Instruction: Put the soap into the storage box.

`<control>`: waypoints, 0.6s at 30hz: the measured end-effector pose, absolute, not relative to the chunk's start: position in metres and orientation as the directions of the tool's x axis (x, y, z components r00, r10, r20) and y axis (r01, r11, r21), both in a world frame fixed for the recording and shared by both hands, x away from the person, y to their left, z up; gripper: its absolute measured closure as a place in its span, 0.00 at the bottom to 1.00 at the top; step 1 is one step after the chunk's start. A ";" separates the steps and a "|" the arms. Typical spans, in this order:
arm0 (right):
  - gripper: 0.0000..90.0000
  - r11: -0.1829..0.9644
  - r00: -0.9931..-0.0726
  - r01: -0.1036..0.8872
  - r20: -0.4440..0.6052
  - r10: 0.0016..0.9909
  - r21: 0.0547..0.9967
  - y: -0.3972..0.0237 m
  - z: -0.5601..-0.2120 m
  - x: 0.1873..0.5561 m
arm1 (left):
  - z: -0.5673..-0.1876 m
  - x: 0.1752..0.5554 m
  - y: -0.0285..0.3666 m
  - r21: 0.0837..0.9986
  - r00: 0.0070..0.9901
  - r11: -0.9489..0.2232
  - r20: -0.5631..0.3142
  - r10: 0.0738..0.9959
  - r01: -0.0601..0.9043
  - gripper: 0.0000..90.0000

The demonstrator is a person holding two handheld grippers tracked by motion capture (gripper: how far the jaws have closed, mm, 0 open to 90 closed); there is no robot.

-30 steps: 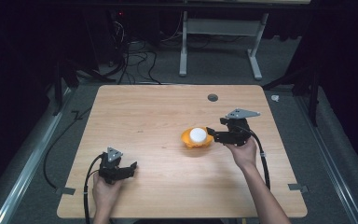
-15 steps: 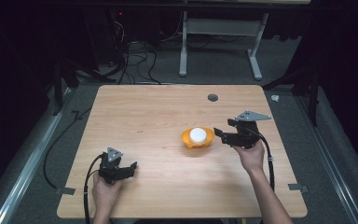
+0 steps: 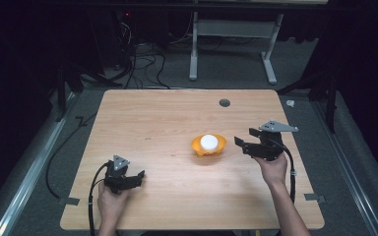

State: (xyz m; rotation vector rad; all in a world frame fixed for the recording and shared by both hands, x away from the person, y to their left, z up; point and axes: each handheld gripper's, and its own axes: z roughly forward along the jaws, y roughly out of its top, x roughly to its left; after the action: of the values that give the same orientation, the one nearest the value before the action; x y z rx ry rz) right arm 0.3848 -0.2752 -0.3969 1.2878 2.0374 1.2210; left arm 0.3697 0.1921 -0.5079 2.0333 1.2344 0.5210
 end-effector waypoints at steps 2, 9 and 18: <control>0.33 0.167 -0.464 0.493 0.095 0.881 0.854 -0.279 -0.398 0.384 | -0.508 0.370 0.192 0.733 0.467 -0.308 -0.015 0.884 0.606 0.22; 0.33 0.133 -0.438 0.495 0.115 0.892 0.859 -0.292 -0.402 0.377 | -0.508 0.370 0.192 0.734 0.467 -0.307 -0.015 0.884 0.606 0.22; 0.33 0.113 -0.417 0.504 0.127 0.900 0.856 -0.303 -0.408 0.371 | -0.508 0.370 0.192 0.734 0.467 -0.308 -0.015 0.884 0.606 0.22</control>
State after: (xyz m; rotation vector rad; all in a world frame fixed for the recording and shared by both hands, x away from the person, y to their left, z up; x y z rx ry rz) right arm 0.3706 -0.3026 -0.4076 1.3621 1.9701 1.2381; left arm 0.3697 0.1920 -0.5080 2.0320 1.2339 0.5216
